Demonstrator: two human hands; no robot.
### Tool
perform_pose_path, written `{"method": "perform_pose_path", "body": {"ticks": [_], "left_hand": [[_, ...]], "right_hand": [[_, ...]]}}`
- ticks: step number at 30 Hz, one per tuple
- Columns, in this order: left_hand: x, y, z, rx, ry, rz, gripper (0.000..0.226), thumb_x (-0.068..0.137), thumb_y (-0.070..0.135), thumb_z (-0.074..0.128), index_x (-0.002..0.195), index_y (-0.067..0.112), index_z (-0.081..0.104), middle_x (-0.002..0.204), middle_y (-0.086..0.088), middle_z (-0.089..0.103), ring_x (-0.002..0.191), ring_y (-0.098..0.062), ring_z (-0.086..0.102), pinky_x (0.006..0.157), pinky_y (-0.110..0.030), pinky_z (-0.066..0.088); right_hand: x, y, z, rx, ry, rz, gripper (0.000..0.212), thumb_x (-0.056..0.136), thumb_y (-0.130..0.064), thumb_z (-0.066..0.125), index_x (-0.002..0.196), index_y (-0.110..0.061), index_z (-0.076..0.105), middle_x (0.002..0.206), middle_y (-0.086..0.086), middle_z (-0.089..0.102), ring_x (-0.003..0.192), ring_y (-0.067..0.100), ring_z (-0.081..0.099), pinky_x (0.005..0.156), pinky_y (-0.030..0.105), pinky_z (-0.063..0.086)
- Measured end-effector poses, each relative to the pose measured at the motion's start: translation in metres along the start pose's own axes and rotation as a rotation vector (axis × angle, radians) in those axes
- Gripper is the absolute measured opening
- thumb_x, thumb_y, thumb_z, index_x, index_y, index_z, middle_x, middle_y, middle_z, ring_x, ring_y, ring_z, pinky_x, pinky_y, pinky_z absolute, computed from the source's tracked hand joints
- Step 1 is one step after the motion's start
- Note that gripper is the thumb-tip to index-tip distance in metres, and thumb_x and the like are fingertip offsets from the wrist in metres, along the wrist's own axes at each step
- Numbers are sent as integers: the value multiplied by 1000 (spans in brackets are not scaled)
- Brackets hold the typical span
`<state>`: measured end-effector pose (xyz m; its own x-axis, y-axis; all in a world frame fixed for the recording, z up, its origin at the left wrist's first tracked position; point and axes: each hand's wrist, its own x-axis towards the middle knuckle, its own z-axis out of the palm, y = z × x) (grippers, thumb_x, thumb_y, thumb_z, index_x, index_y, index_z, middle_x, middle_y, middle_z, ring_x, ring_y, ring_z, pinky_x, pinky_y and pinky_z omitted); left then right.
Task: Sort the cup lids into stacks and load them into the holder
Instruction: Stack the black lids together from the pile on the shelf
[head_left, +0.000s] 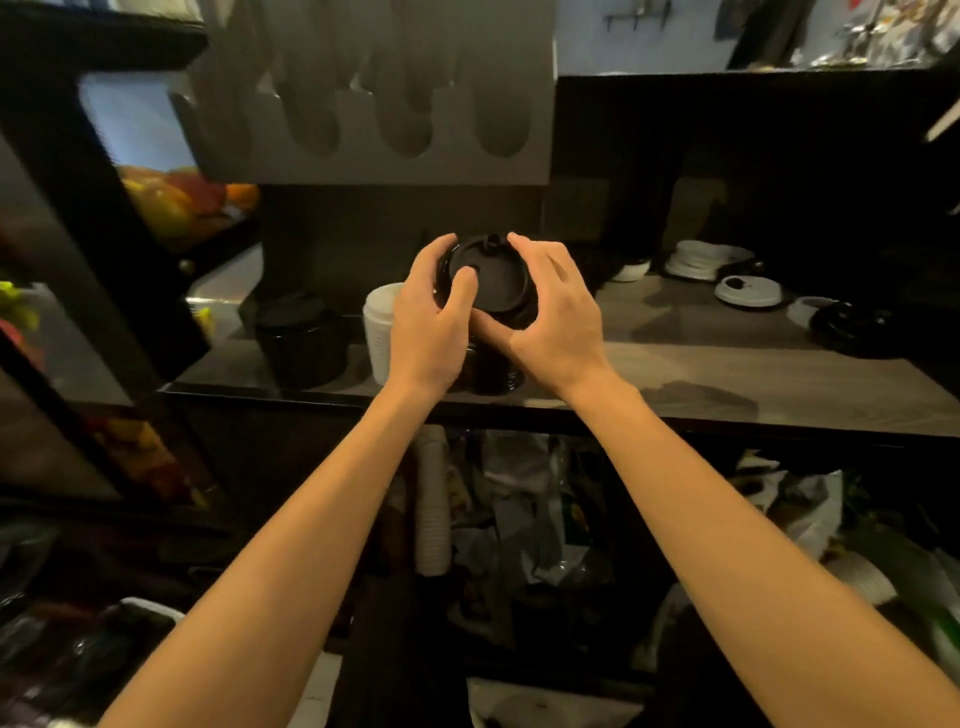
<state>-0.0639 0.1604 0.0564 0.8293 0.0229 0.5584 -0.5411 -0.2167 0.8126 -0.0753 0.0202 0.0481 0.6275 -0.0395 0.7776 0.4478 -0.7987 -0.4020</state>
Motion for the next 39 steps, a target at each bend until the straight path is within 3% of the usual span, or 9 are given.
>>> {"method": "perform_pose_path", "body": {"ticks": [4,7,10,15,19,22,28,35,39], "left_hand": [[1,-9,-40,86,119,55,44,103,28,52,144,14,54,138,0,61,129,-11,55,111,-38,47],[3,-20,-67,172,214,71,40,103,28,51,140,12,57,125,3,60,110,5,53,96,-8,41],[7,-34,-96,267,278,64,41,102,31,51,138,12,59,125,2,52,104,7,49,86,1,35],[17,-63,-133,300,342,-34,40,101,35,51,136,17,60,135,5,50,125,-7,47,105,-22,39],[23,-77,-153,268,340,-202,39,103,35,50,140,22,55,138,6,50,125,-7,47,99,-20,37],[28,-87,-160,191,282,-303,41,104,34,50,142,20,53,142,3,53,131,-11,48,106,-30,40],[37,-100,-163,129,266,-377,36,103,32,50,136,22,58,127,5,59,118,-10,54,93,-26,42],[45,-115,-167,139,293,-392,35,94,39,55,121,21,67,113,1,65,106,-12,61,81,-27,48],[48,-112,-164,127,279,-389,34,98,34,52,129,21,61,113,3,63,104,-11,59,81,-28,45]], "right_hand": [[7,-38,26,-22,-48,-60,83,82,-62,68,144,-12,49,135,2,54,122,17,53,95,28,49],[12,-61,46,24,-95,-77,82,82,-59,71,144,-10,49,138,4,49,120,17,54,89,23,47],[18,-79,68,27,-167,-106,82,84,-61,69,146,-11,47,138,2,48,120,16,54,90,26,51],[33,-101,102,-43,-309,-102,77,88,-65,60,149,-23,42,140,1,51,125,21,50,101,39,47],[48,-117,127,-151,-405,-104,74,90,-67,55,148,-23,44,140,3,54,129,24,47,106,41,40],[57,-123,142,-287,-511,-94,73,91,-70,48,147,-23,47,139,5,54,129,26,46,105,42,35],[57,-126,152,-472,-551,-131,71,92,-76,37,134,-23,60,127,5,62,122,27,48,101,43,33],[72,-134,155,-445,-660,-107,67,91,-71,47,134,-22,59,133,6,56,126,27,44,102,40,37],[75,-136,154,-458,-674,-105,63,93,-70,45,127,-20,62,123,5,62,112,24,54,92,38,40]]}}
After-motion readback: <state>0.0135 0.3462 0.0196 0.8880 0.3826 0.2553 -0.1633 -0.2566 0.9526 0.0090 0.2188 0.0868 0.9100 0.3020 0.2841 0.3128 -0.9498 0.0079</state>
